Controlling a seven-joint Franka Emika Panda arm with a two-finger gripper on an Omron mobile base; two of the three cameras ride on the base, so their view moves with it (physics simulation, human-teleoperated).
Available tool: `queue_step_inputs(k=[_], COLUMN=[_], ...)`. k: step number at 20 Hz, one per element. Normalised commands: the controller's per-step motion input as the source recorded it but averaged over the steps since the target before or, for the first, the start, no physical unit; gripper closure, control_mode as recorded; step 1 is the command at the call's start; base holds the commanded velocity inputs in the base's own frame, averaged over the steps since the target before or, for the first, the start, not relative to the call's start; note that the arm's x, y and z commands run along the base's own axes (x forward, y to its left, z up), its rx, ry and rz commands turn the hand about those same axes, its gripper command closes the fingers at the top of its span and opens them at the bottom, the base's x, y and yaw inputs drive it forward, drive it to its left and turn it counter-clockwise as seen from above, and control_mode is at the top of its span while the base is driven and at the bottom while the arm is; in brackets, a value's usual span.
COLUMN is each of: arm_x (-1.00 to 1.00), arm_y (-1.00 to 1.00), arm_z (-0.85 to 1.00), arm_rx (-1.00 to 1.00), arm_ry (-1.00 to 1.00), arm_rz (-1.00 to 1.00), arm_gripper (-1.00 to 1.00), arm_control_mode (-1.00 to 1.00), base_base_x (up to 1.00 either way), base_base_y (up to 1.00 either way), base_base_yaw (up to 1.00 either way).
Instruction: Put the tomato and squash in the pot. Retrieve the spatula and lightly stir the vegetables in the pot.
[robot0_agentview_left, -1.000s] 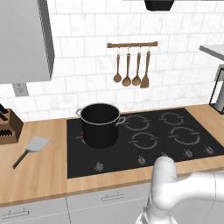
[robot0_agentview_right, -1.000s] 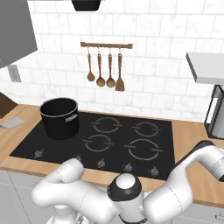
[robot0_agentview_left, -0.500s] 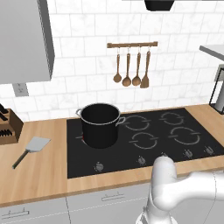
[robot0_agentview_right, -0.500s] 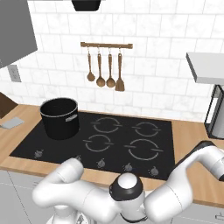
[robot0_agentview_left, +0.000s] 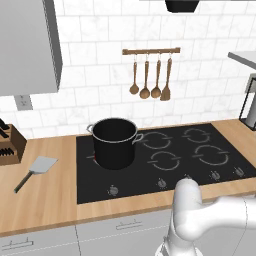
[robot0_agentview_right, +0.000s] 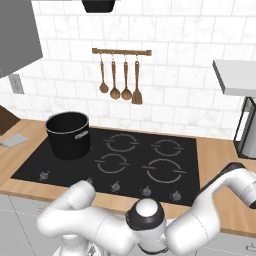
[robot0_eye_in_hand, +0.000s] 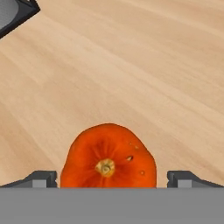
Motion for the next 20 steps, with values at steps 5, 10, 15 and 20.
queue_step_inputs(k=[5,10,15,20], arm_x=[0.00,0.00,0.00,0.00], arm_y=[0.00,-0.01,0.00,0.00], arm_z=[-0.10,-0.11,0.00,0.00], arm_rx=[0.02,0.01,0.00,0.00], arm_ry=[0.00,0.00,0.00,0.00], arm_rz=[0.00,0.00,0.00,0.00], arm_gripper=[-1.00,1.00,1.00,1.00], arm_control_mode=[-1.00,-1.00,-1.00,-1.00], base_base_x=[0.00,0.00,0.00,0.00], base_base_y=[0.00,0.00,0.00,0.00], base_base_yaw=[0.00,0.00,0.00,0.00])
